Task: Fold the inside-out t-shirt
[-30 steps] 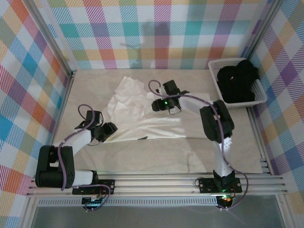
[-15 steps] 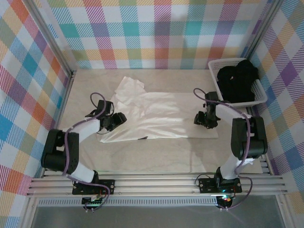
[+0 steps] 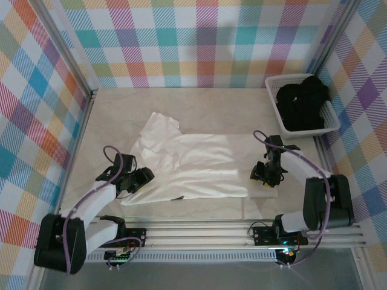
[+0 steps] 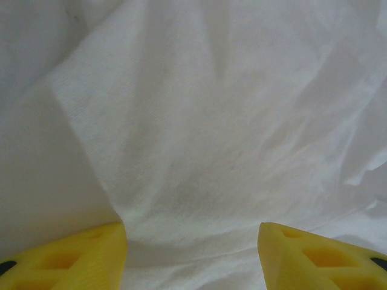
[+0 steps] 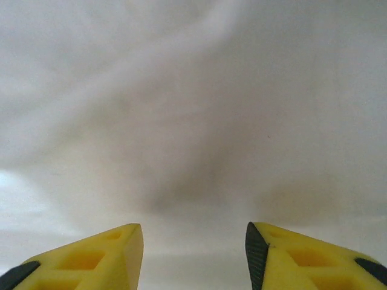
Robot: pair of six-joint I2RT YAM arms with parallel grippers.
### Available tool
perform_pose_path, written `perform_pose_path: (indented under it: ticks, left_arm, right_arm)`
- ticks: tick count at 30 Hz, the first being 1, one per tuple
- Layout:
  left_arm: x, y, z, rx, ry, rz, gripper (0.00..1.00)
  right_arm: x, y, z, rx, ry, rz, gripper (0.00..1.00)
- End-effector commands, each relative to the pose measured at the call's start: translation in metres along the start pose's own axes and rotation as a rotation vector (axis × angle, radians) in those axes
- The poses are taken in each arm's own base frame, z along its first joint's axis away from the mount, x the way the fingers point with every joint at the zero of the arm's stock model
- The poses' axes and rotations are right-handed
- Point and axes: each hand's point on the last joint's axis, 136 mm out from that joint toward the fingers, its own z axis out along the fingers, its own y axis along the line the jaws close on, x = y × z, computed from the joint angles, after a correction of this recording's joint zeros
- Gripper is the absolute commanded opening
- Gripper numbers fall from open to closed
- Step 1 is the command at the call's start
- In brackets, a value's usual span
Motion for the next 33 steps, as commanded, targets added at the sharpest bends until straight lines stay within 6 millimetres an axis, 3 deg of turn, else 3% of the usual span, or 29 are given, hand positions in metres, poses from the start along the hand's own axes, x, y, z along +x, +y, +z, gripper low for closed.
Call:
perform_pose_path:
  ticks: [1,4,6,9,11,15,22,33]
  left_arm:
    - [-0.045,-0.018,-0.028,-0.046,-0.150,0.032,0.61]
    - [-0.098,-0.055,-0.033,-0.022,-0.225,0.042,0.61]
    - [-0.118,-0.078,-0.030,0.027,-0.237,0.048,0.61]
    - [-0.130,-0.093,-0.025,0.057,-0.230,0.059,0.61]
    - [-0.131,-0.094,-0.021,0.053,-0.220,0.065,0.61]
    - [-0.126,-0.090,-0.010,0.043,-0.187,0.067,0.61]
    - [-0.125,-0.087,-0.003,0.026,-0.175,0.084,0.62]
    - [-0.141,-0.092,0.006,0.012,-0.192,0.088,0.62]
  right_arm:
    - [-0.058,0.038,-0.038,-0.106,-0.228,-0.037,0.54]
    - [-0.124,0.043,-0.046,-0.002,-0.350,-0.068,0.59]
    - [-0.161,0.041,-0.039,0.050,-0.349,-0.061,0.59]
    - [-0.197,0.039,-0.022,0.093,-0.319,-0.072,0.60]
    - [-0.210,0.038,-0.009,0.125,-0.279,-0.082,0.60]
    - [-0.223,0.035,0.014,0.174,-0.211,-0.103,0.59]
    - [-0.228,0.027,0.036,0.218,-0.159,-0.125,0.51]
    - [-0.235,0.026,0.034,0.222,-0.152,-0.148,0.16]
